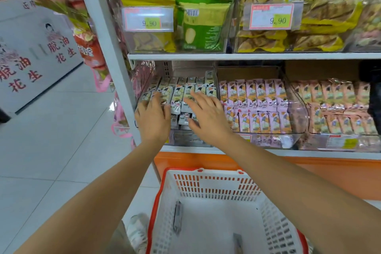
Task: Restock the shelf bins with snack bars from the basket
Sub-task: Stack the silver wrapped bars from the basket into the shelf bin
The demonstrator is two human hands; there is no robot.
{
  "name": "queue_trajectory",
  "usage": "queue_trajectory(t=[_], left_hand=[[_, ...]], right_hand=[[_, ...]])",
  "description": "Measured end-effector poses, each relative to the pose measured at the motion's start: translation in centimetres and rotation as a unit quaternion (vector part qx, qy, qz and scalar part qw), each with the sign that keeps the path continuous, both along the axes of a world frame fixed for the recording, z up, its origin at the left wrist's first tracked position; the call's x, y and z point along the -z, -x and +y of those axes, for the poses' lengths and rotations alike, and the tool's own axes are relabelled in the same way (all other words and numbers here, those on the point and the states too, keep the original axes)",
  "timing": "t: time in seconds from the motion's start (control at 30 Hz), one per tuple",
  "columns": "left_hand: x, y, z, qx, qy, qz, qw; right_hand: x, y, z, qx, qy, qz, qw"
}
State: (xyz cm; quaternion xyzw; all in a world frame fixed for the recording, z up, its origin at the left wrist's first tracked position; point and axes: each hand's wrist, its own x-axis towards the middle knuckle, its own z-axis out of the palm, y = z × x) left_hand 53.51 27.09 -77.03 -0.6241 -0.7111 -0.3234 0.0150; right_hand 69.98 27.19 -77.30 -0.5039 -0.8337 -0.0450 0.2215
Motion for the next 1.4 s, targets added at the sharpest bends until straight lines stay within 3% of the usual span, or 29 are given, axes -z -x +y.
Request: queue_trajectory(t=[0.2,0.37,0.5,0.63,0.77,0.83,0.97,1.13,1.4], left_hand=[[0.9,0.3,-0.2,0.021,0.026,-0.007,0.999],[2.5,0.6,-4.2,0.055,-0.127,0.044,0.989],[7.0,2.3,-7.8,0.134,-0.054,0.096,0.985],[13.2,3.6,-10.4,0.144,0.127,0.11,0.975],[18.1,3.6,-12.5,0.119,0.359,0.109,0.919],[20.5,3.6,-13.3,0.11,0.402,0.107,0.903],[24.1,4.6,-14.5,0.108,0.392,0.125,0.905],[24.8,4.7,-15.1,0.129,0.312,0.099,0.936],[26.7,5.4,-15.6,0.126,0.258,0.102,0.952]], right_hand=[[0.1,-0.3,0.2,-0.009,0.02,-0.005,1.0],[1.0,-1.2,-1.7,-0.084,-0.083,0.096,0.988],[4.0,-1.5,-4.5,-0.133,-0.086,0.094,0.983],[8.7,-1.8,-6.5,-0.105,0.018,0.081,0.991],[13.5,-1.2,-7.5,-0.077,0.166,0.026,0.983],[16.0,-0.5,-7.9,-0.064,0.265,-0.006,0.962],[22.4,1.0,-7.9,-0.052,0.43,-0.082,0.898],[28.5,2.7,-7.3,-0.058,0.539,-0.101,0.834],[35.7,7.6,-7.5,-0.123,0.529,-0.149,0.826]])
